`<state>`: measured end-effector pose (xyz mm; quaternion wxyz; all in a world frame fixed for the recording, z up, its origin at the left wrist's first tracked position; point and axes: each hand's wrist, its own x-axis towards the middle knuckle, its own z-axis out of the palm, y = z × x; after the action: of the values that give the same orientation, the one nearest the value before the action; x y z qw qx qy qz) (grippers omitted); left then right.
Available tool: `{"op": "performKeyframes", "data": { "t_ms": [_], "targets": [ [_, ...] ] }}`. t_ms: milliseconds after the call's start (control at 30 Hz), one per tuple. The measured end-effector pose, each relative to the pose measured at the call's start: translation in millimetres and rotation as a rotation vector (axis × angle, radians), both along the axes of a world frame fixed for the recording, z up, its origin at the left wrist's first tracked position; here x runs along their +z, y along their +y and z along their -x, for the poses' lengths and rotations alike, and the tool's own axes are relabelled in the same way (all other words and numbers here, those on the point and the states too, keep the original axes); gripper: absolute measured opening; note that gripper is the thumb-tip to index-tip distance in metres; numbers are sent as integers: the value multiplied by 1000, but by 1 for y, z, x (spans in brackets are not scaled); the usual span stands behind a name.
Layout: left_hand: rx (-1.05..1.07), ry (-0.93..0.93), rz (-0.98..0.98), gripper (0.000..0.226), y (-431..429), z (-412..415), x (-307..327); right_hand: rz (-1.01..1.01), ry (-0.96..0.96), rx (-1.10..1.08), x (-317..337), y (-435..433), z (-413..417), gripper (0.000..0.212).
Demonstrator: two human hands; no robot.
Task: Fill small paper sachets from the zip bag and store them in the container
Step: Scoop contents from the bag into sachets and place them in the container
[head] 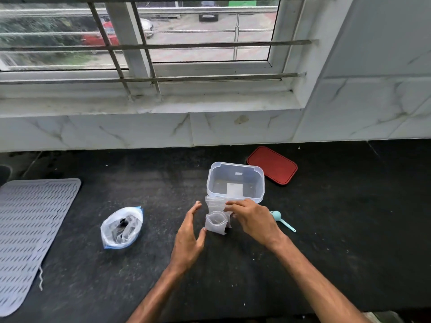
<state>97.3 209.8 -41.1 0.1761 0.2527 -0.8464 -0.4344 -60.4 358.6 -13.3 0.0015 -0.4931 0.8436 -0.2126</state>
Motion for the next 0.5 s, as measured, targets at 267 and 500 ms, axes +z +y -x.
{"op": "performKeyframes", "data": {
  "t_ms": [267, 500],
  "targets": [
    [53, 134, 44, 60, 30, 41, 44, 14, -209, -683, -35, 66, 42, 26],
    [-80, 14, 155, 55, 58, 72, 46, -317, -213, -676, -66, 81, 53, 38]
  ]
}}
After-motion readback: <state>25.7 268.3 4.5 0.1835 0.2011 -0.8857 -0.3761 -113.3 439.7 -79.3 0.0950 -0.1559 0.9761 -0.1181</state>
